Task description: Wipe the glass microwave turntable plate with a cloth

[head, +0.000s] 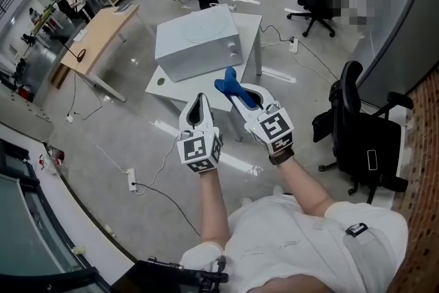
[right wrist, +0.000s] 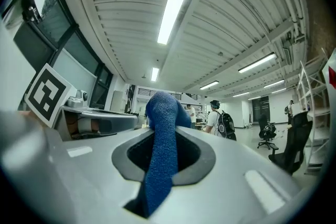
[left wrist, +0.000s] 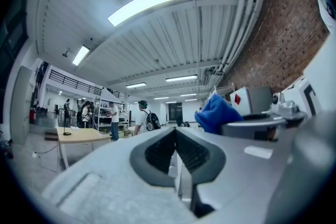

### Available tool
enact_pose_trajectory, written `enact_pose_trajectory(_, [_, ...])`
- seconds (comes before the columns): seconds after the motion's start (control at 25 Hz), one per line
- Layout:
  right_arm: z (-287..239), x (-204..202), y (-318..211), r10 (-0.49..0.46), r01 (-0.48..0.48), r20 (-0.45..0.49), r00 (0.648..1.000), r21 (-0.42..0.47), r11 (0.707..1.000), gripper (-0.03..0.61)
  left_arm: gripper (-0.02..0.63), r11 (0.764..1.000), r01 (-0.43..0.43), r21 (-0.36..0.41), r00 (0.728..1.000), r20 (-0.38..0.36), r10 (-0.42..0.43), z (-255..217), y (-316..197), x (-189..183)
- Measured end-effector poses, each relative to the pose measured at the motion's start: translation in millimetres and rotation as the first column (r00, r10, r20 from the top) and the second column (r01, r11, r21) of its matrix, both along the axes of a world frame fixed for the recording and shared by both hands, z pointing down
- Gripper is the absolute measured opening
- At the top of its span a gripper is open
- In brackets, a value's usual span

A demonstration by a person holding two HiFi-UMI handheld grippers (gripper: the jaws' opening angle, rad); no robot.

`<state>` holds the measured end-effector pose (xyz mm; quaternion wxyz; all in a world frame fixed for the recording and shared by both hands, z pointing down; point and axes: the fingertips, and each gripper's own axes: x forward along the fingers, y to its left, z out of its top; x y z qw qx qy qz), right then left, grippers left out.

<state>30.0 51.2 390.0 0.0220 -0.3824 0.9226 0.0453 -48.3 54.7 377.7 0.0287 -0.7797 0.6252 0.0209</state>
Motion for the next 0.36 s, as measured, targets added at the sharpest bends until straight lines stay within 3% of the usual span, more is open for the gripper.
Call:
enact_pose_trajectory(0.16, [-2.5,10.0,-4.6,0.027,-0.027,0.000,1.000,0.009,1.000,0.058,0.000,1.000,-0.014,0.007,1.000,0.016,0.014,10.7,0.5,1.0])
enact_pose_trajectory(0.36, [6.0,25.6,-4.3,0.074,-0.074,0.018,0.997,0.003,0.997,0.058,0.000,0.995,-0.066,-0.078,0.998,0.000,0.066,7.1,9.2,28.2])
